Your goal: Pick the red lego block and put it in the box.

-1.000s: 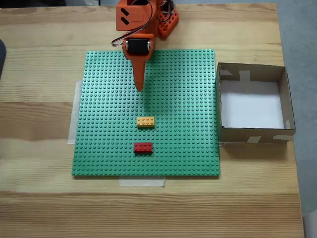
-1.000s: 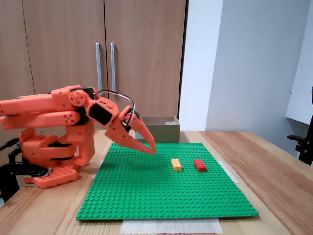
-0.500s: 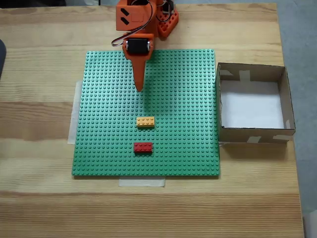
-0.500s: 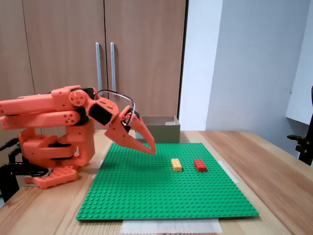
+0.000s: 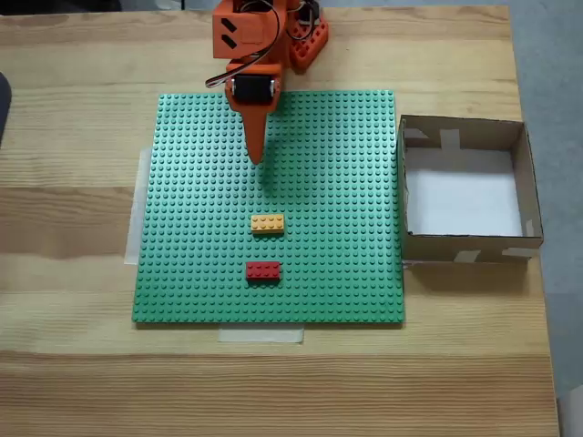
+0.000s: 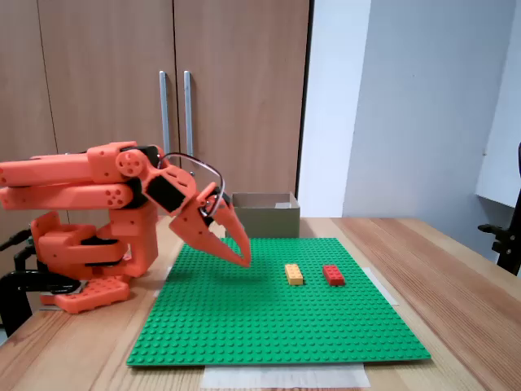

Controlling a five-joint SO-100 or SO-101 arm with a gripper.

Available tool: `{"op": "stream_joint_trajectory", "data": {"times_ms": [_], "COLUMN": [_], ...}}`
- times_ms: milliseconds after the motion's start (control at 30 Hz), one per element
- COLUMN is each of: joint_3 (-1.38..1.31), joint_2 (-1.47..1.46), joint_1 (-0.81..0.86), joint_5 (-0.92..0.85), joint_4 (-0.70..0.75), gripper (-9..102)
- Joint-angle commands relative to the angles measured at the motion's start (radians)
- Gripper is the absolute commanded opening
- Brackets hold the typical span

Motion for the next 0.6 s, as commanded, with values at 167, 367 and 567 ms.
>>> {"op": "stream_joint_trajectory", "data": {"times_ms": [167,367,567], "joint_3": [-0.334,-0.67,-1.002], "joint_2": [-0.282,-0.571,-0.839], "joint_1": [-0.003,-0.003,-0.006], "joint_5": [0.002,0.009,0.058], "joint_4": [0.083,0.206,0.341], "gripper": [1,1,6]}}
